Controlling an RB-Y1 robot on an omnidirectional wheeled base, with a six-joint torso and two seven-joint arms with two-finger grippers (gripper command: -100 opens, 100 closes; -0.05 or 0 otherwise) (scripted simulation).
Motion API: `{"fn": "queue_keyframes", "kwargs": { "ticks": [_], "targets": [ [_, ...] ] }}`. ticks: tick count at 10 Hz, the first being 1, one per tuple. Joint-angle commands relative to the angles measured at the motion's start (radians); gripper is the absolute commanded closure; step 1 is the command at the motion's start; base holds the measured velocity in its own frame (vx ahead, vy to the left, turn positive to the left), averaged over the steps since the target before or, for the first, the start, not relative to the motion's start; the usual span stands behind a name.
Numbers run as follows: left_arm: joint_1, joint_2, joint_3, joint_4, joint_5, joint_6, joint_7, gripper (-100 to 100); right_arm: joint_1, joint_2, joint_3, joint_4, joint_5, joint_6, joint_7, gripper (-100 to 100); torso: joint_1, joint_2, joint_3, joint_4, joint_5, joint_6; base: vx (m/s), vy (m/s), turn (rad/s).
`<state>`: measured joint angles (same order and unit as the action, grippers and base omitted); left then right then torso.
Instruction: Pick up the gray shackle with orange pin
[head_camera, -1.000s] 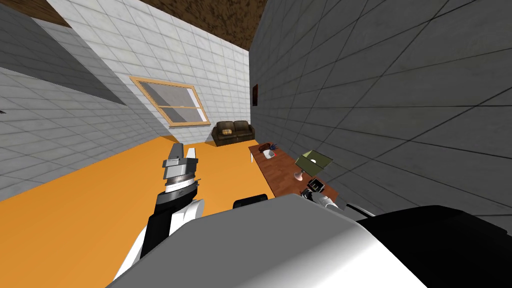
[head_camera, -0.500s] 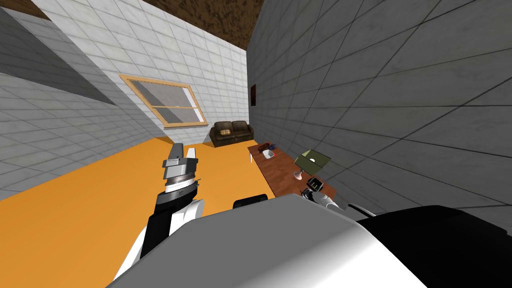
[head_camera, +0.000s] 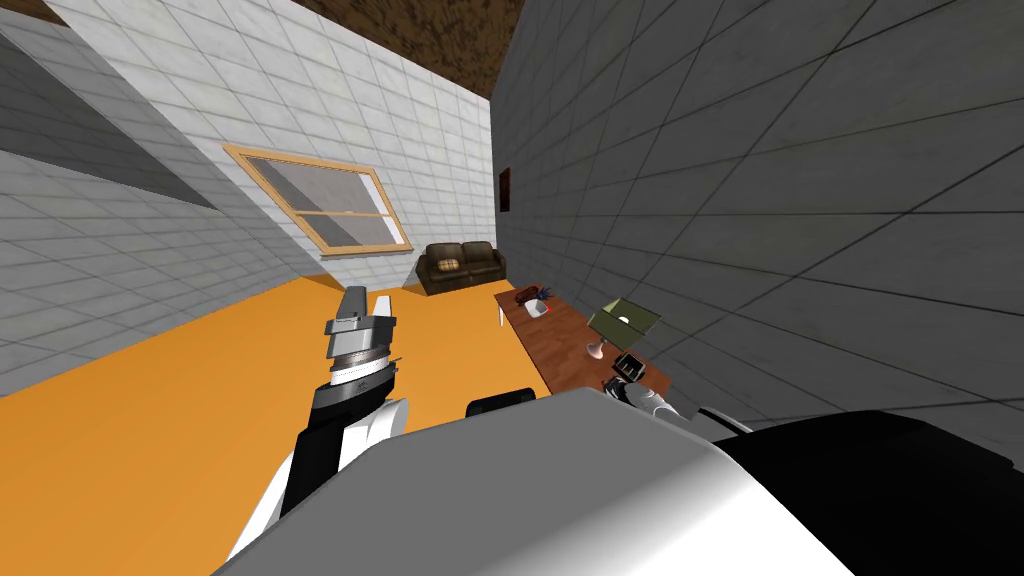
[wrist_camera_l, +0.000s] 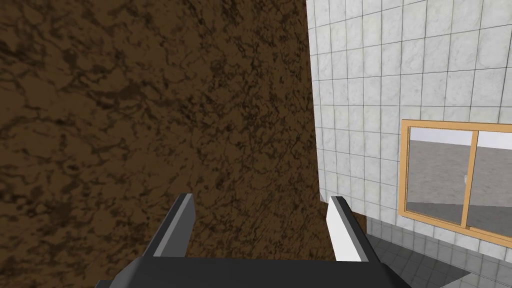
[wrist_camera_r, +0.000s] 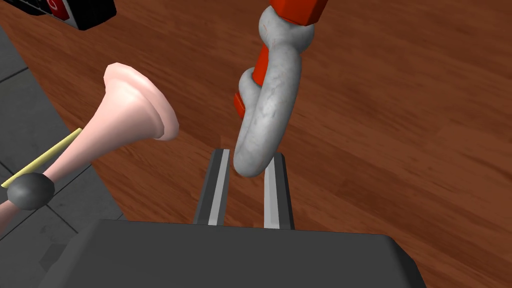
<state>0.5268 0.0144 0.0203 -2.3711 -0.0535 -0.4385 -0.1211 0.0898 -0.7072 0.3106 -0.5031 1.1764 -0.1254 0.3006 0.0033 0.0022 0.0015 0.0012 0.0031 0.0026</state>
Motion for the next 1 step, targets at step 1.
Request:
{"fn": "queue_keyframes", "kwargs": {
  "ticks": [1],
  "targets": [
    [0.0,0.0,0.0,0.0,0.0,0.0,0.0,0,0.0,0.0,0.0,0.0,0.0,0.0,0.0,0,0.0,0.0,0.0,0.0,0.0,0.0,0.0,0.0,0.0]
  ]
}}
